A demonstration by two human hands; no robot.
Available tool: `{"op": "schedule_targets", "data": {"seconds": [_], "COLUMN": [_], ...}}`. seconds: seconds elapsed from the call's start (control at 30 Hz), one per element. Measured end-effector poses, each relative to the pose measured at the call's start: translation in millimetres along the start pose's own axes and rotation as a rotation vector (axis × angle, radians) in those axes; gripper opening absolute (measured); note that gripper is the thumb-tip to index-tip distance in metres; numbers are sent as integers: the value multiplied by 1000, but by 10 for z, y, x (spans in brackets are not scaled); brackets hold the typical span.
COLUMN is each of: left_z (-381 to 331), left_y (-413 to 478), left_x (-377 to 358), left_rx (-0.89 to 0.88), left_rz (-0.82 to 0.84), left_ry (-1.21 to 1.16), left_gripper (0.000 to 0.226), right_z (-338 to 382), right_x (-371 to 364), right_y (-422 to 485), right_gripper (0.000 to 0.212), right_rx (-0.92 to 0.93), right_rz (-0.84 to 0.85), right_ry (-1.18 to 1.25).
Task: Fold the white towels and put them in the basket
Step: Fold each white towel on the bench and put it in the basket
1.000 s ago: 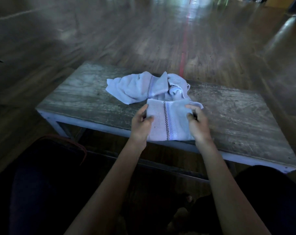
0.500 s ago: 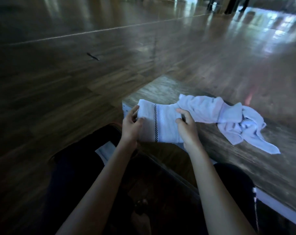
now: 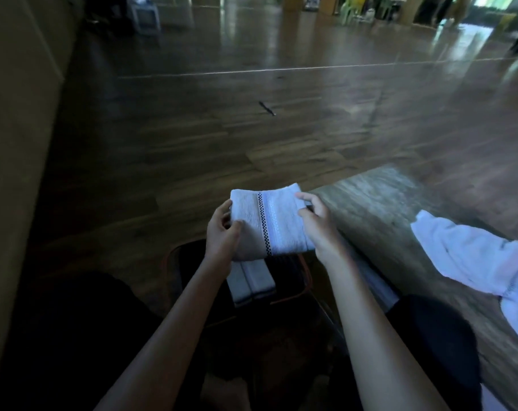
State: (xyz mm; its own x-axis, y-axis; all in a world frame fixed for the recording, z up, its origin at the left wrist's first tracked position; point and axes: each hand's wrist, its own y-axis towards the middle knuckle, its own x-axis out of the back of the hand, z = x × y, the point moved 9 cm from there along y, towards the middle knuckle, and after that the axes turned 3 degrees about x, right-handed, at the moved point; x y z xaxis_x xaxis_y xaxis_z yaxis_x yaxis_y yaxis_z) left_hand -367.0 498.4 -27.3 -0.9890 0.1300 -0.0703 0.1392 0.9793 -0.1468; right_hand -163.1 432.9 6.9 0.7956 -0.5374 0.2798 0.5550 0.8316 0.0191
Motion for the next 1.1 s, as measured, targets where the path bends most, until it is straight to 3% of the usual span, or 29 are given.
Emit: {"op": "schedule_targets", "data": {"seconds": [0.27, 0.4, 0.7, 0.93, 1.03, 1.1], "left_z": [1211, 2047, 3495, 3794, 3713, 3534], "left_y": [672, 1022, 1415, 1455, 1470, 1468], "left_x": [275, 283, 254, 260, 289, 307], "left_rx": [149, 297, 405, 360, 263, 126], "left_rz": [-124, -179, -214, -139, -129, -161], "left_ry": [108, 154, 150, 200, 422, 623], "left_gripper": [49, 52, 50, 50, 54, 56], "right_z": [-1201, -1932, -3398, -3749, -3622, -3440], "right_x": [-866, -1239, -1686, -1698, -1733, -1814], "right_y": [672, 922, 1112, 1133, 1154, 1120], "right_gripper": [39, 40, 38, 36, 36, 42], "right_rx": [-184, -303, -505, -433, -247, -23], "right_rz": [216, 267, 312, 287, 295, 320], "right_ry": [-102, -148, -170, -259, -470, -759]}}
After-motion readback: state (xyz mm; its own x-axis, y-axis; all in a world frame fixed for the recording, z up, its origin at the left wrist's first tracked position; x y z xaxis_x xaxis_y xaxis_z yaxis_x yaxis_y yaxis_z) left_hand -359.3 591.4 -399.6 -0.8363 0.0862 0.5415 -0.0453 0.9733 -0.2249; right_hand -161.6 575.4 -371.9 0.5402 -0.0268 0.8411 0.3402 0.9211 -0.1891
